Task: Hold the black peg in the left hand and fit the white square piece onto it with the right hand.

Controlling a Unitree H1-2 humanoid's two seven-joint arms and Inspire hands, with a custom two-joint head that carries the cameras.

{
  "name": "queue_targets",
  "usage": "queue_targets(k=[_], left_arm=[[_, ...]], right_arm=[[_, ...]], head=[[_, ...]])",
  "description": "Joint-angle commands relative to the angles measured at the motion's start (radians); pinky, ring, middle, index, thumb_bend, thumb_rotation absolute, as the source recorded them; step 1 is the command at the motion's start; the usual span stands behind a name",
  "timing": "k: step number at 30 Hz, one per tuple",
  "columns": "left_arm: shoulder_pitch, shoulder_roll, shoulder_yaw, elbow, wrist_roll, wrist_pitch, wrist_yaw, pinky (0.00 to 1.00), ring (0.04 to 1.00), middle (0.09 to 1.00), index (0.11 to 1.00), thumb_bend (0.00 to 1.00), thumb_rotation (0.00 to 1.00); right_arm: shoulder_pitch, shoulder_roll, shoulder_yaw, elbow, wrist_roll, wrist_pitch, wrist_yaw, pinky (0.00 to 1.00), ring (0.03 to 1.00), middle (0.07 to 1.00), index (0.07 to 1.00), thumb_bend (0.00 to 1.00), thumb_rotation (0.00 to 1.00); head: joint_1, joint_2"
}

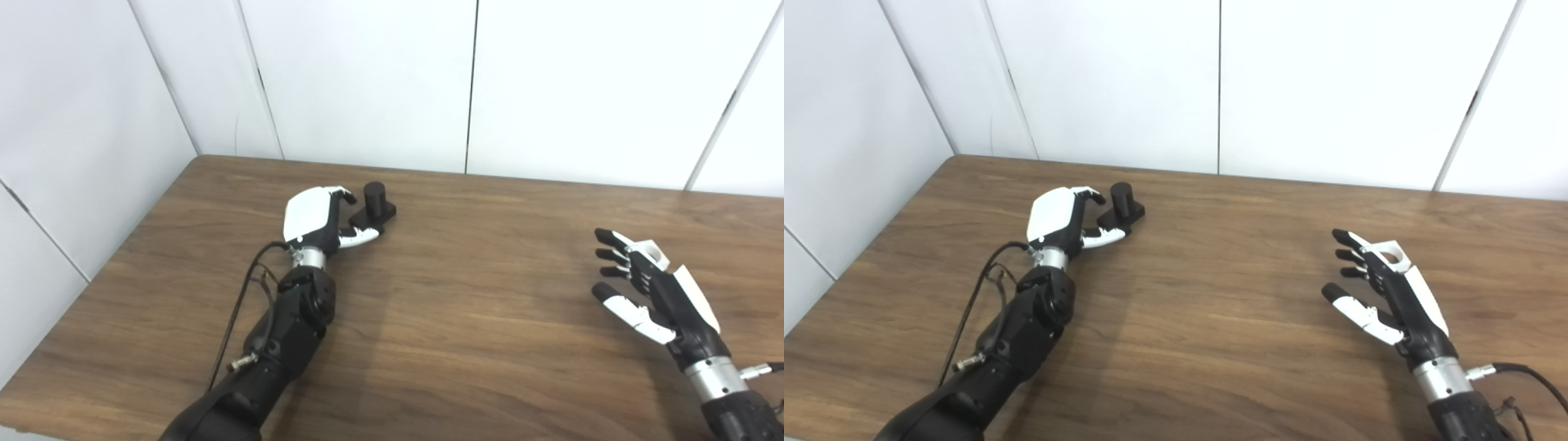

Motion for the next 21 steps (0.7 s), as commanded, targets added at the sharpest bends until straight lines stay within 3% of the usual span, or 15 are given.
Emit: queue_targets(k=[1,9,16,21], left_arm=[[-0.046,0.003,0.003,0.003,-0.016,-0.027,0.018,0.71,0.802,0.817,0.649,0.77,0.46],[-0.056,-0.01,0.0,0.025,-0.052,-0.058,0.033,0.7,0.793,0.822,0.626,0.76,0.42],[-0.06,-0.017,-0.016,0.003,-0.053,0.001,-0.006,0.7,0.802,0.828,0.646,0.78,0.51],[-0.063,-0.016,-0.035,-0.01,-0.047,0.027,-0.036,0.69,0.804,0.829,0.657,0.8,0.52]], right_arm=[[-0.029,-0.008,-0.007,-0.035,0.002,-0.015,-0.008,0.76,0.859,0.904,0.88,0.63,0.7],[-0.025,-0.004,-0.008,-0.035,-0.005,-0.018,-0.014,0.75,0.857,0.903,0.878,0.64,0.71],[-0.026,0.001,-0.008,-0.045,-0.011,-0.005,-0.017,0.75,0.852,0.901,0.878,0.63,0.7],[-0.029,0.007,-0.005,-0.044,-0.009,0.001,-0.014,0.76,0.857,0.904,0.88,0.62,0.69]], head=[[0.0,0.0],[-0.008,0.0],[-0.005,0.002],[-0.006,0.002]])
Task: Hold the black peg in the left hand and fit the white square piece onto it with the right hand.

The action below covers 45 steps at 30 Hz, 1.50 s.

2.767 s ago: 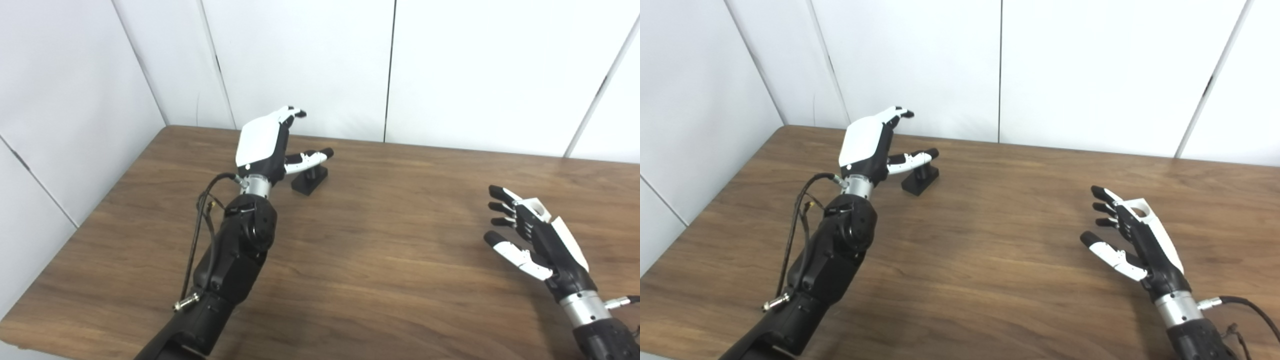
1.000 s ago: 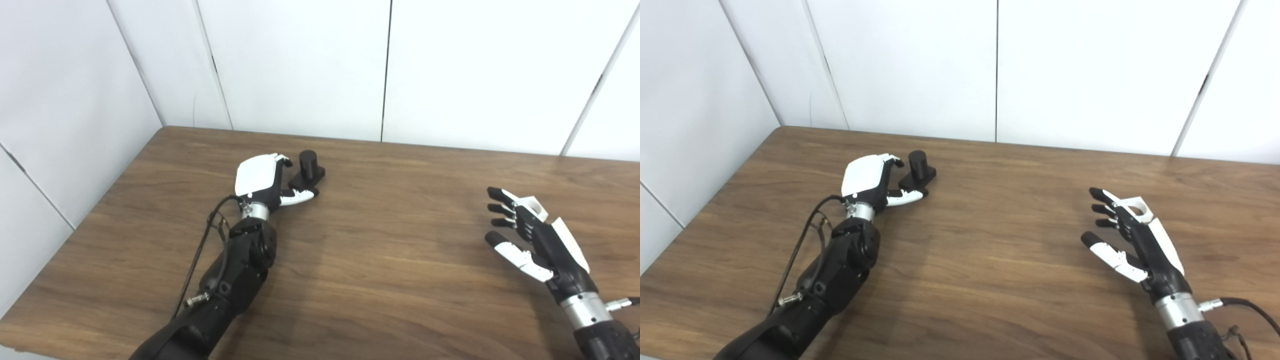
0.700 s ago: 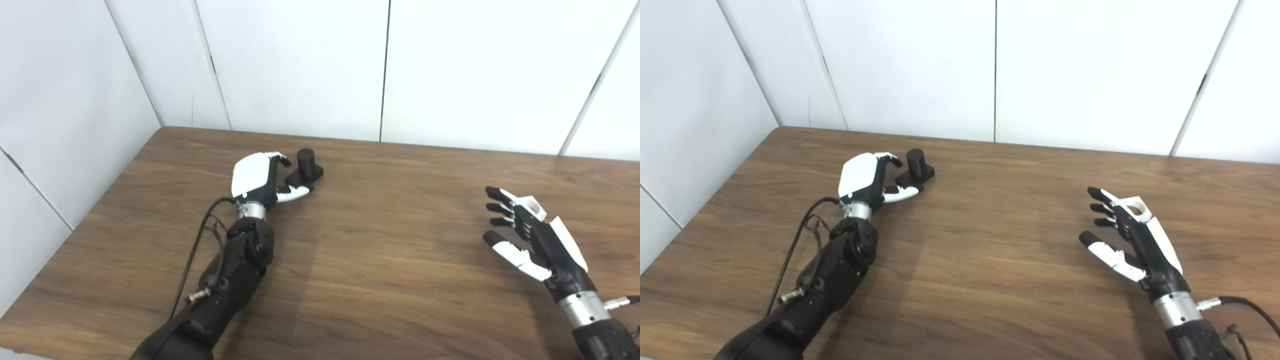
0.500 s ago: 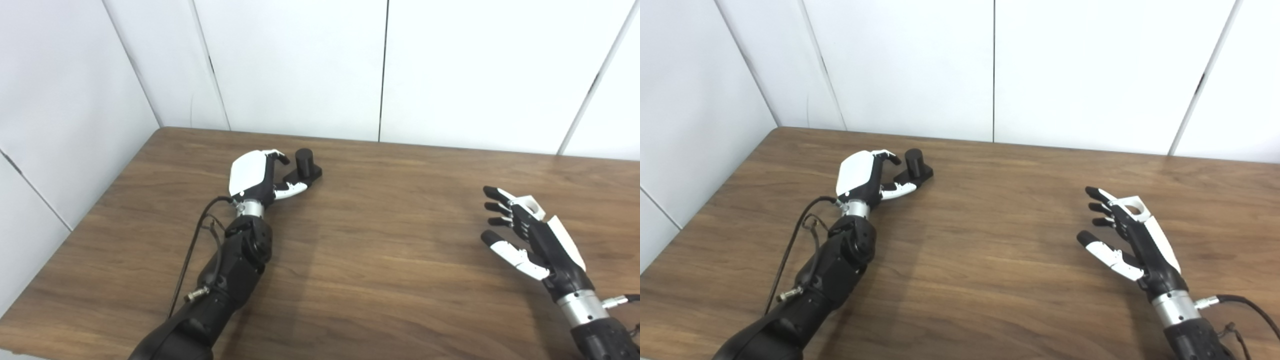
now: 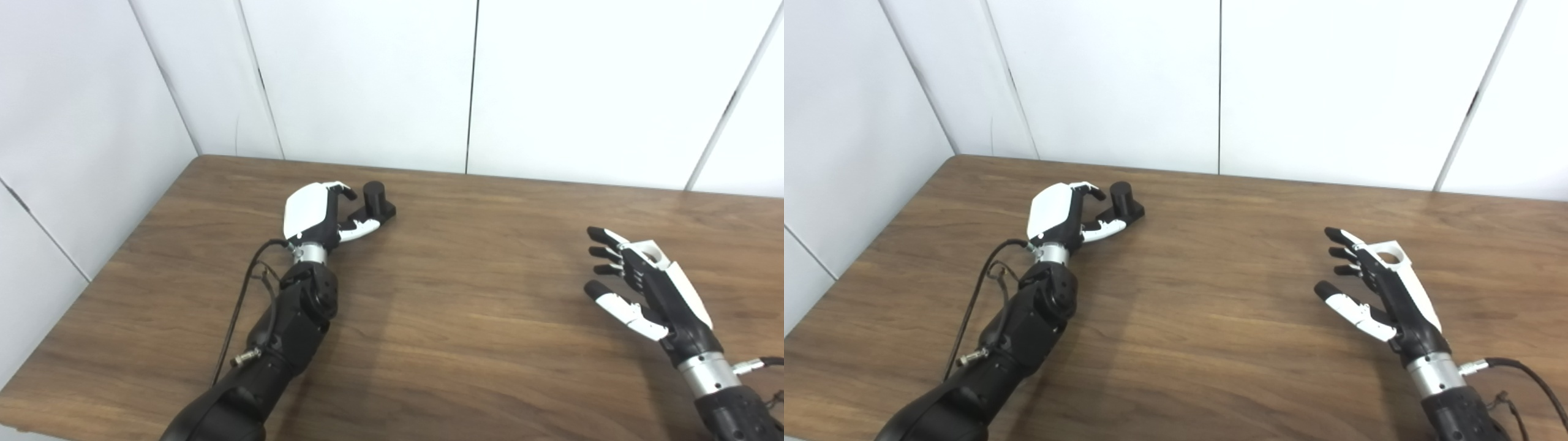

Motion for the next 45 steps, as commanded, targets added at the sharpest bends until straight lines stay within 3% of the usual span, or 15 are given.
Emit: queue_targets(k=[1,22,30,45], left_arm=[[-0.035,-0.001,-0.016,-0.02,0.002,0.002,-0.031,0.69,0.801,0.827,0.658,0.81,0.52],[-0.1,0.01,-0.056,0.159,-0.008,-0.028,-0.045,0.67,0.806,0.822,0.666,0.82,0.5],[-0.116,0.011,-0.065,0.209,-0.026,-0.043,-0.063,0.71,0.823,0.826,0.654,0.81,0.51],[-0.065,0.016,-0.112,0.114,-0.032,-0.052,-0.168,0.74,0.828,0.834,0.644,0.82,0.52]], right_arm=[[-0.03,0.003,-0.005,-0.032,0.006,-0.012,-0.012,0.76,0.858,0.905,0.88,0.61,0.68],[-0.026,0.017,-0.011,-0.042,-0.011,-0.006,-0.027,0.76,0.854,0.903,0.877,0.64,0.71],[-0.018,0.017,-0.011,-0.056,-0.014,0.005,-0.031,0.75,0.853,0.902,0.876,0.64,0.71],[-0.029,0.019,-0.011,-0.045,-0.016,0.0,-0.037,0.74,0.845,0.896,0.869,0.64,0.71]], head=[[0.0,0.001],[-0.02,0.002],[-0.028,0.006],[-0.037,0.014]])
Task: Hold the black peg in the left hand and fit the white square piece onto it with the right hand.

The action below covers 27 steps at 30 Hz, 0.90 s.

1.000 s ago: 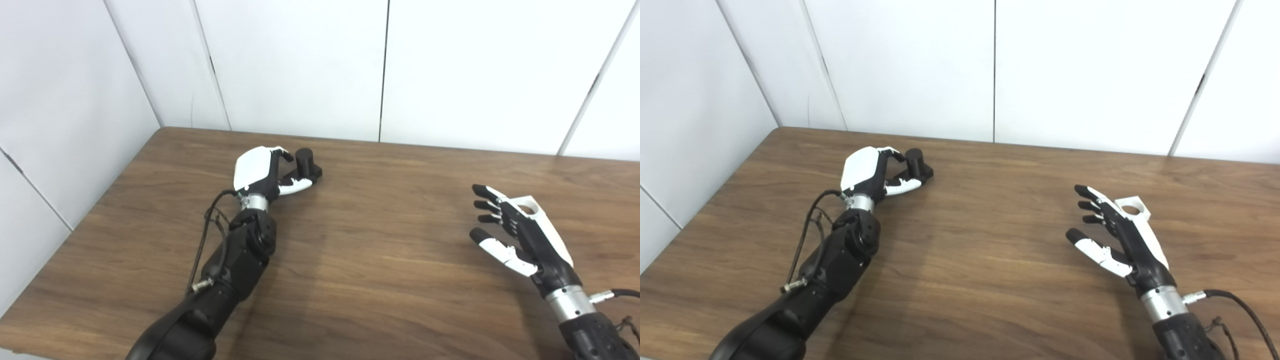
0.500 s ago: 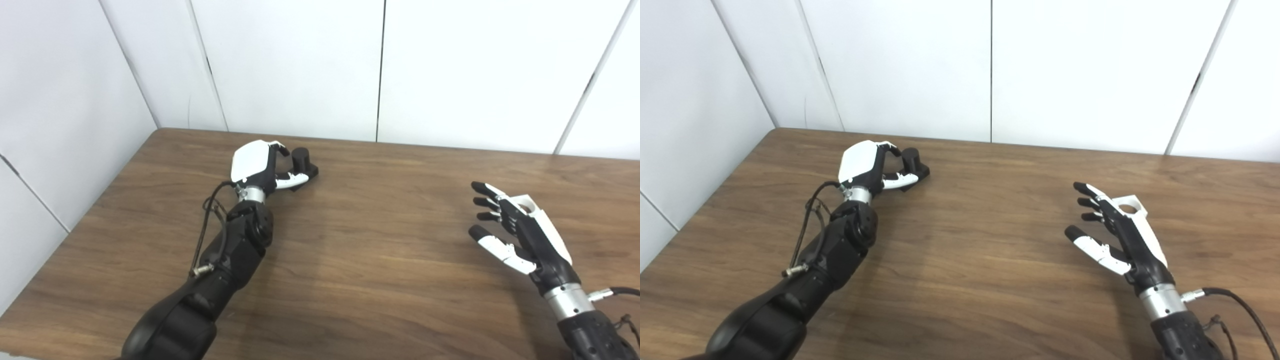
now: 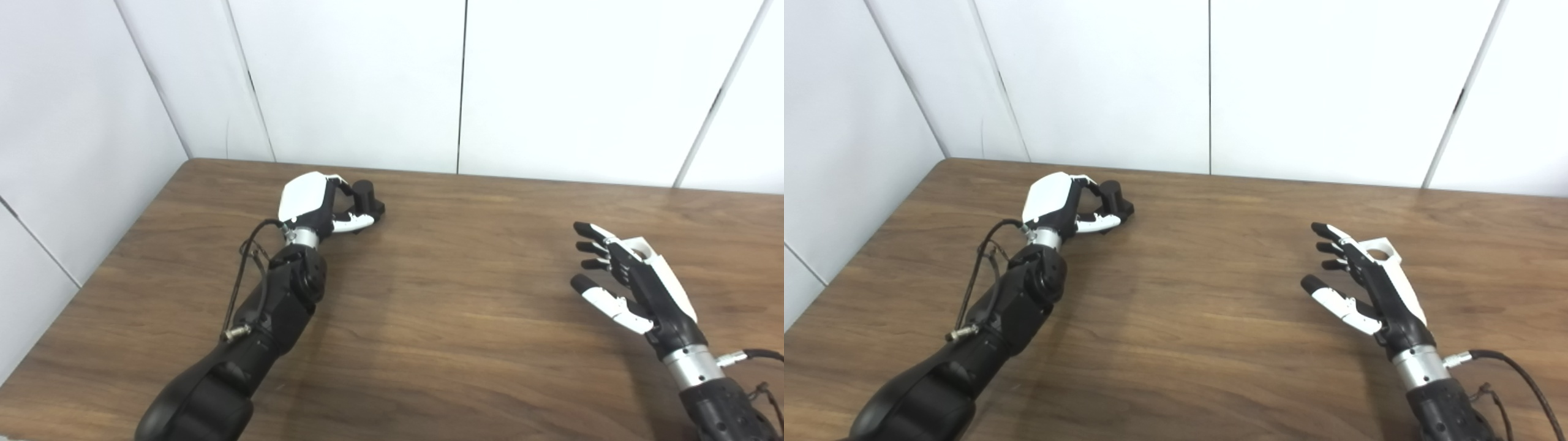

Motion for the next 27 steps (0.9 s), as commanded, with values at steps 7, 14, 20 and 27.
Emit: queue_targets(k=[7,14,20,27], left_arm=[[0.027,-0.027,-0.023,-0.027,-0.029,0.001,-0.102,0.73,0.828,0.837,0.636,0.82,0.51],[0.03,-0.026,-0.019,-0.037,-0.03,0.006,-0.118,0.72,0.825,0.834,0.634,0.81,0.52],[0.02,-0.028,-0.018,0.001,-0.028,0.003,-0.112,0.72,0.825,0.838,0.646,0.79,0.5],[-0.002,-0.035,-0.018,0.081,-0.021,-0.021,-0.068,0.7,0.807,0.824,0.628,0.78,0.46]], right_arm=[[-0.042,0.006,-0.012,-0.018,0.006,-0.008,-0.019,0.75,0.849,0.9,0.872,0.64,0.72],[-0.047,0.01,-0.012,-0.008,0.006,-0.011,-0.021,0.76,0.851,0.898,0.87,0.65,0.72],[-0.041,0.011,-0.013,-0.016,0.001,-0.012,-0.022,0.75,0.85,0.898,0.871,0.65,0.72],[-0.033,0.014,-0.014,-0.029,-0.003,-0.008,-0.023,0.75,0.847,0.897,0.871,0.64,0.72]], head=[[0.004,0.002],[0.002,-0.001],[0.001,-0.002],[-0.005,-0.002]])
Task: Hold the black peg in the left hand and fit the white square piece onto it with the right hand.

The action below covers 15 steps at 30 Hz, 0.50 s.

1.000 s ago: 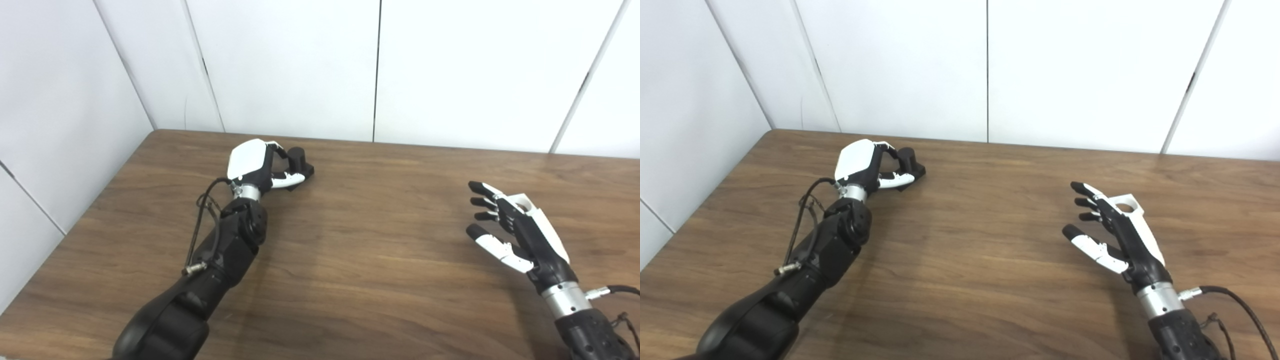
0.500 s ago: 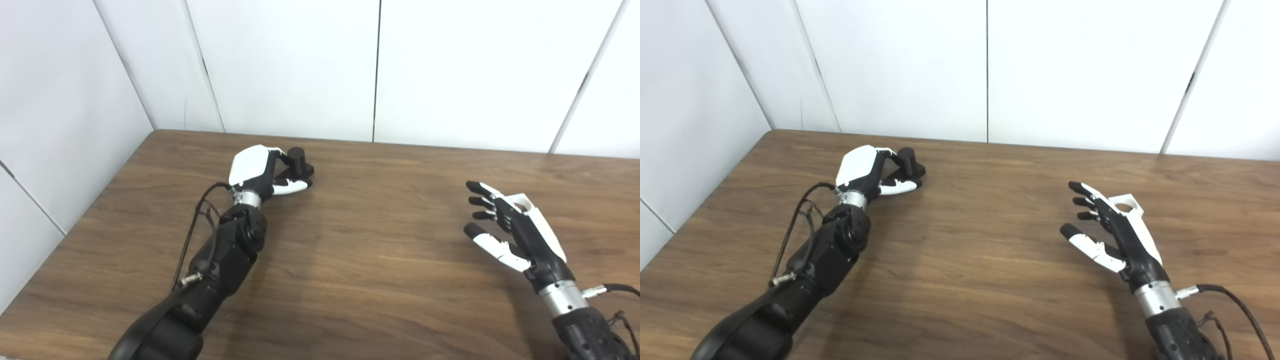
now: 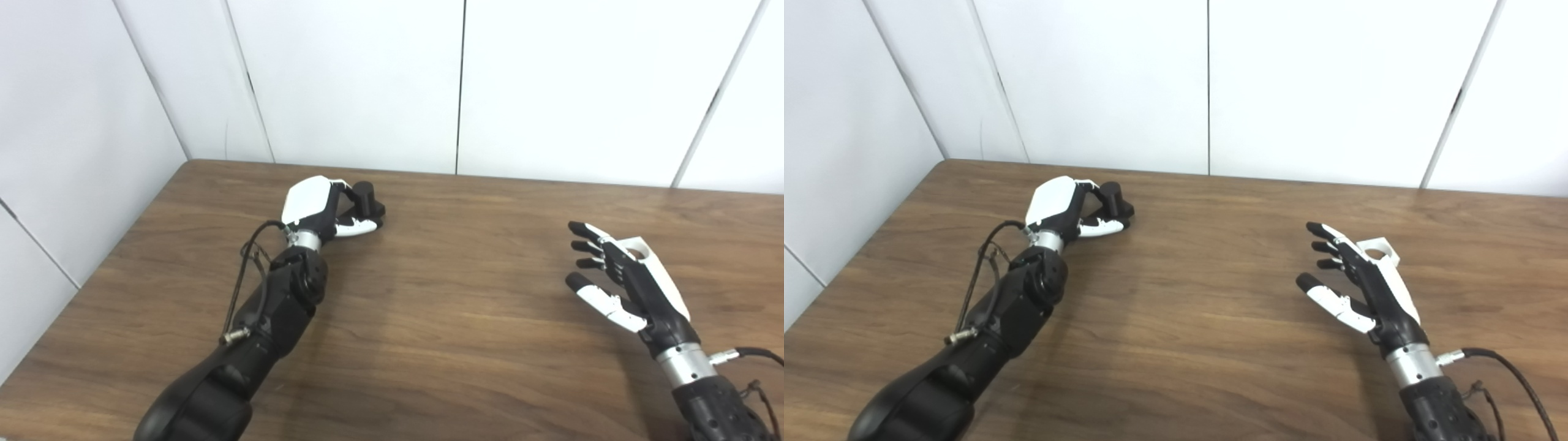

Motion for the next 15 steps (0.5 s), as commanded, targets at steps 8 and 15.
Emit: queue_targets(k=[8,15], left_arm=[[-0.015,-0.038,-0.008,0.174,-0.028,-0.089,0.057,0.67,0.768,0.781,0.567,0.71,0.34],[-0.027,-0.039,-0.006,0.224,-0.043,-0.126,0.087,0.68,0.763,0.769,0.488,0.52,0.09]], right_arm=[[-0.02,-0.004,-0.012,-0.042,0.004,-0.017,-0.026,0.76,0.848,0.896,0.869,0.65,0.74],[-0.015,-0.003,-0.012,-0.049,0.004,-0.012,-0.028,0.75,0.844,0.894,0.866,0.64,0.74]], head=[[-0.002,0.007],[-0.004,0.011]])
